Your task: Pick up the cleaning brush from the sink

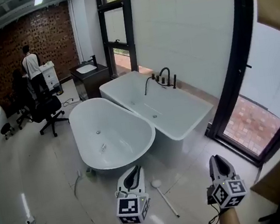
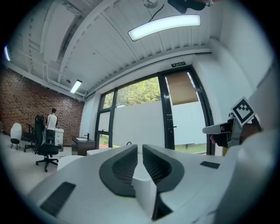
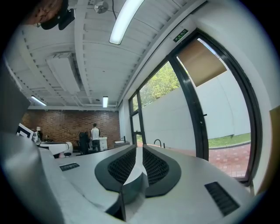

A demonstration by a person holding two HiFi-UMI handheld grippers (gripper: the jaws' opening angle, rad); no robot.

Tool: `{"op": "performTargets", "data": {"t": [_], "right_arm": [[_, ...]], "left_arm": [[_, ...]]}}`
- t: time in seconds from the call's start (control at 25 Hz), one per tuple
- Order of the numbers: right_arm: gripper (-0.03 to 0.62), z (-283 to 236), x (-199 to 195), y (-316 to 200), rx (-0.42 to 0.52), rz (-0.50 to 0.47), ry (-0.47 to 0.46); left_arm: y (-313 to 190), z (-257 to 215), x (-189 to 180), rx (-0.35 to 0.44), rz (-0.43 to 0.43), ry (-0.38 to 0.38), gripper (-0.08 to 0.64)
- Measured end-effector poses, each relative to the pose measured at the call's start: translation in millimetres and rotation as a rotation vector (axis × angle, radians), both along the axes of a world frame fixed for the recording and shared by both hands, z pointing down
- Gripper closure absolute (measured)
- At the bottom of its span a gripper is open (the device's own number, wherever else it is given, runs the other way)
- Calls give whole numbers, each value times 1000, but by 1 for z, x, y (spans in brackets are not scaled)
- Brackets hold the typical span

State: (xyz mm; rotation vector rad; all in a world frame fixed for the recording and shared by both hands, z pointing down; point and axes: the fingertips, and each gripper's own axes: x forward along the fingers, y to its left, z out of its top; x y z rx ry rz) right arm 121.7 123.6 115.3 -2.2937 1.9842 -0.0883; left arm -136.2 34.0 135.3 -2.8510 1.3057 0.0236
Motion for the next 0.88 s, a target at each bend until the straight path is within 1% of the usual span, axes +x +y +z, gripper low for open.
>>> {"op": "performTargets", "data": {"t": [0.16,0.24,0.28,0.44,0.48,0.64,0.76,0.88], "right_arm": [[535,14,-50,-33,-18,-54,47],[534,21,-71,-53,-34,-92,78],[522,25,-77,-63,-40,-113,90],[519,47,-77,-106,-55,-197,124],[518,56,-73,-118,-62,-222,130],[512,99,-54,-171,-93,-307,125],[512,137,-48,-203,-119,-334,118],[512,178,-50,-235,-151,-339,112]], "left_arm": [[-24,16,-41,0,-21,-7,522],[-38,22,-53,-6,-36,-4,522],[-44,25,-54,-8,-40,-5,522],[-66,40,-33,-6,-56,-33,550],[-73,48,-25,-11,-67,-45,560],[-108,86,8,-35,-88,-76,560],[-131,111,20,-52,-107,-68,560],[-161,147,25,-73,-101,-65,548]]}}
